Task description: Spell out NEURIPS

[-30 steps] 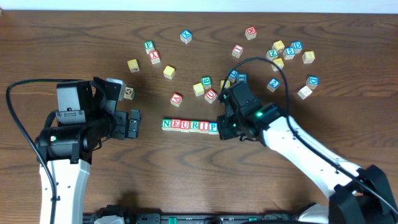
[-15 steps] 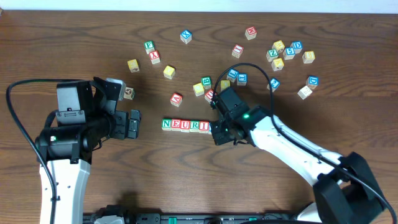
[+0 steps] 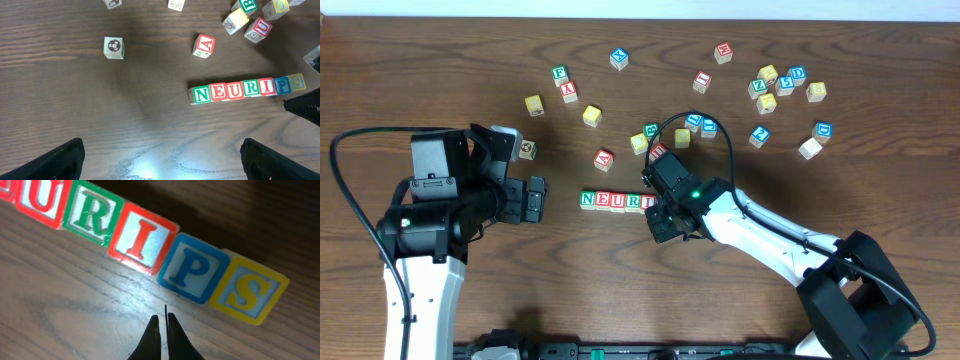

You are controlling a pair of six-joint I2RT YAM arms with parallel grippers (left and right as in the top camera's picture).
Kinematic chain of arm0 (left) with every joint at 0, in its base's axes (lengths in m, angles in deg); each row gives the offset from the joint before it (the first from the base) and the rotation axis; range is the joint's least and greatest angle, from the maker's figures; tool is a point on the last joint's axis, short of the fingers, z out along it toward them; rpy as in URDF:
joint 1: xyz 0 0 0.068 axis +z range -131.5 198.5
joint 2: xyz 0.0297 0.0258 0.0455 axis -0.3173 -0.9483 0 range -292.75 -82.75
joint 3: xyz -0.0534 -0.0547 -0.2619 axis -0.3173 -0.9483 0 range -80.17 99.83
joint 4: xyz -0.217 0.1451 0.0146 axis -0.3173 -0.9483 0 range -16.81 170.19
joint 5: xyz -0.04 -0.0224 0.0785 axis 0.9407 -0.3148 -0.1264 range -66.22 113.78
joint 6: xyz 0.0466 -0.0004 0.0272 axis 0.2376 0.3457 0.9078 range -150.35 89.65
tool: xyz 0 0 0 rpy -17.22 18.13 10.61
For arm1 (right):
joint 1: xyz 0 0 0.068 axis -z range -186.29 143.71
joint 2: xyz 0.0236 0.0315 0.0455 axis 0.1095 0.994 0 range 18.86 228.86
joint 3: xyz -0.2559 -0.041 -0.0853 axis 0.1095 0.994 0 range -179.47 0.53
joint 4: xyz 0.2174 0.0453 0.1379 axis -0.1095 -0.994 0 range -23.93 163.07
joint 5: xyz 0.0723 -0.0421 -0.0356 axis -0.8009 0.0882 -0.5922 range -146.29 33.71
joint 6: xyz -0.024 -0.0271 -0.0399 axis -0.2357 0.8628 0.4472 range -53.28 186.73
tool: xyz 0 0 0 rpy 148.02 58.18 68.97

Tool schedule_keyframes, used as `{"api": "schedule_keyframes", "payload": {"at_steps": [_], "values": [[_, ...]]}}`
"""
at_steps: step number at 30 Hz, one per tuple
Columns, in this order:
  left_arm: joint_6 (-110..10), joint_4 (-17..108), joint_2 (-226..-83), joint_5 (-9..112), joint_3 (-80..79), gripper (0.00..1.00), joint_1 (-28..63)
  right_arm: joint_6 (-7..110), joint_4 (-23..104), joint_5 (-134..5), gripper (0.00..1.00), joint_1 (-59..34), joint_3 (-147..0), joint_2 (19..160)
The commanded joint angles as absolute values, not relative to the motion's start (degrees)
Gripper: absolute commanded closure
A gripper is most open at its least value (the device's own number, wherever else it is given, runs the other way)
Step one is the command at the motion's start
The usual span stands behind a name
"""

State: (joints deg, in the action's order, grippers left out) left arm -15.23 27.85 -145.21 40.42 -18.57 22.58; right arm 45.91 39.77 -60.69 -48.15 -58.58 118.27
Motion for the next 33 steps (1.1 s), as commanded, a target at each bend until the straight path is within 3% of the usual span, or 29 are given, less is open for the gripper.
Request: {"api": "schedule_keyframes", "payload": {"at_steps": [1,33], "values": [[-14.5,27.7,-144.9,41.1,-17.4,0.02,22.8,44.9,39.9,-58.0,0.99,-48.4,-58.2,118.9],[-14.5,27.7,-144.9,41.1,-17.4,0.02,22.8,44.9,43.1,-55.0,0.99,-51.9,-56.5,119.3]]}}
